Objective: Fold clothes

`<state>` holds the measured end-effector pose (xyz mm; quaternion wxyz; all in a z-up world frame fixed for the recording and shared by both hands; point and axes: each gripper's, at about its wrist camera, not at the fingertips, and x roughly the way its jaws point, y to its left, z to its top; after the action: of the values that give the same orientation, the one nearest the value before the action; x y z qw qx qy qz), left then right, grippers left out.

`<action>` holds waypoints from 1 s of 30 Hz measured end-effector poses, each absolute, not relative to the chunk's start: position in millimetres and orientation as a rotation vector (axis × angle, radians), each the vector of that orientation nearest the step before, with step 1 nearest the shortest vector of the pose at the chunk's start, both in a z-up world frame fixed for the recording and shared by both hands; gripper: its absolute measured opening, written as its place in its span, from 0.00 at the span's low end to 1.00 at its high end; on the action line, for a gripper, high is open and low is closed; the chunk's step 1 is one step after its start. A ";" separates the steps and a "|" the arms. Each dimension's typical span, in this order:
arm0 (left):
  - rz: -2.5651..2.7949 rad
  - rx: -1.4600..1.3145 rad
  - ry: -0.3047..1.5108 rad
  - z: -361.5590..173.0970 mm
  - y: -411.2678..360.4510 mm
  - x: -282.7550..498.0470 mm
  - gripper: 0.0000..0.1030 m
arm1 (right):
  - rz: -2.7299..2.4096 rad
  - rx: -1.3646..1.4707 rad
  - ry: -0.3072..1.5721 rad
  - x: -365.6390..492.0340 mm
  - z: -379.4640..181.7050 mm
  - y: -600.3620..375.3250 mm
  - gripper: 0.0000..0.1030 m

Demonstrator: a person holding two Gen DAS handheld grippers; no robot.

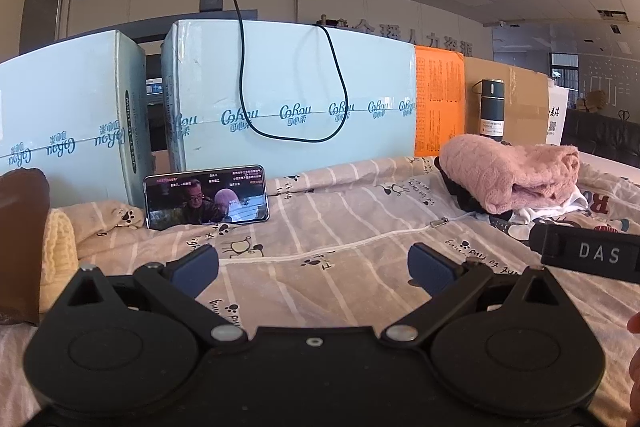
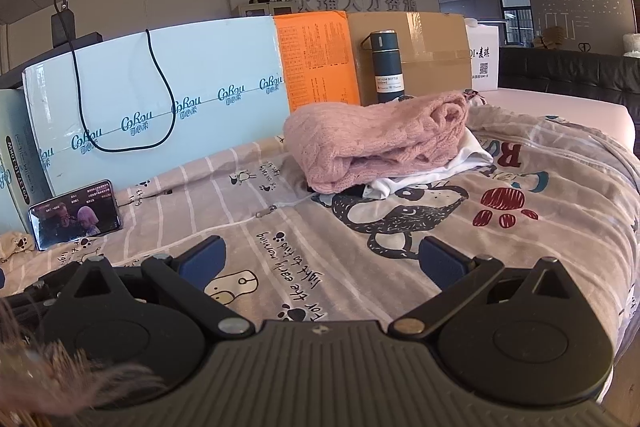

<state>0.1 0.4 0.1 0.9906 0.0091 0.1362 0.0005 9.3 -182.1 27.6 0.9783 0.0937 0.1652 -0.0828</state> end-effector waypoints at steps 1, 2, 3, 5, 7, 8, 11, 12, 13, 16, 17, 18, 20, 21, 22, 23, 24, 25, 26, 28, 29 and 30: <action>0.000 0.011 0.270 0.3 1.6 0.2 1.00 | -0.166 0.191 0.330 8.2 27.6 -182.4 1.00; 0.000 0.007 0.268 0.5 2.4 0.2 1.00 | -0.165 0.192 0.328 7.2 27.7 -182.7 1.00; 0.001 0.006 0.267 0.9 2.7 -0.1 1.00 | -0.164 0.194 0.325 6.1 27.7 -183.0 1.00; 0.002 0.004 0.264 1.6 3.2 -0.8 1.00 | -0.161 0.197 0.323 4.0 28.0 -183.3 1.00; 0.003 0.001 0.262 2.1 3.3 -1.0 1.00 | -0.160 0.197 0.333 6.4 27.8 -182.4 1.00; 0.002 -0.004 0.261 1.9 2.7 -0.6 1.00 | -0.159 0.197 0.338 8.4 27.5 -181.8 1.00; 0.002 -0.024 0.248 2.2 5.7 -2.4 1.00 | -0.160 0.198 0.343 10.6 27.2 -178.0 1.00; 0.006 -0.032 0.242 3.1 8.1 -3.2 1.00 | -0.162 0.197 0.342 11.3 26.7 -177.9 1.00; 0.010 -0.039 0.237 3.9 10.1 -3.9 1.00 | -0.162 0.196 0.342 12.0 26.4 -177.9 1.00; 0.018 -0.054 0.227 5.9 13.2 -5.3 1.00 | -0.153 0.195 0.336 11.7 26.1 -176.6 1.00; 0.021 -0.056 0.224 6.4 13.6 -5.5 1.00 | -0.150 0.194 0.334 11.8 26.2 -176.2 1.00; 0.023 -0.058 0.222 6.9 14.0 -5.7 1.00 | -0.148 0.193 0.332 11.7 26.6 -175.6 1.00; 0.027 -0.060 0.219 7.3 14.6 -6.2 1.00 | -0.142 0.193 0.326 11.4 27.9 -175.0 1.00; 0.030 -0.061 0.217 7.3 14.9 -6.6 1.00 | -0.138 0.194 0.324 11.6 28.1 -174.4 1.00; 0.033 -0.063 0.216 7.2 15.0 -7.2 1.00 | -0.134 0.195 0.321 11.8 28.1 -173.8 1.00; 0.036 -0.066 0.215 7.2 15.4 -7.6 1.00 | -0.131 0.196 0.319 12.0 28.3 -172.9 1.00; 0.037 -0.070 0.213 7.5 16.0 -7.8 1.00 | -0.131 0.195 0.316 12.0 28.6 -172.0 1.00; 0.038 -0.073 0.212 8.0 16.5 -8.1 1.00 | -0.129 0.193 0.313 12.1 28.7 -171.2 1.00; 0.038 -0.075 0.210 8.5 17.1 -8.3 1.00 | -0.126 0.192 0.310 12.1 28.8 -170.5 1.00; 0.037 -0.078 0.207 9.6 18.4 -8.7 1.00 | -0.119 0.193 0.305 11.6 29.0 -169.8 1.00; 0.037 -0.080 0.205 9.9 18.8 -8.9 1.00 | -0.115 0.194 0.303 11.3 29.1 -169.5 1.00; 0.036 -0.080 0.204 10.0 19.0 -9.0 1.00 | -0.110 0.197 0.303 11.1 29.4 -169.5 1.00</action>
<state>-9.0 19.0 10.0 0.9938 -0.0400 0.1020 0.0181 11.1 -169.5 29.4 0.9822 0.0978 0.1507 -0.0546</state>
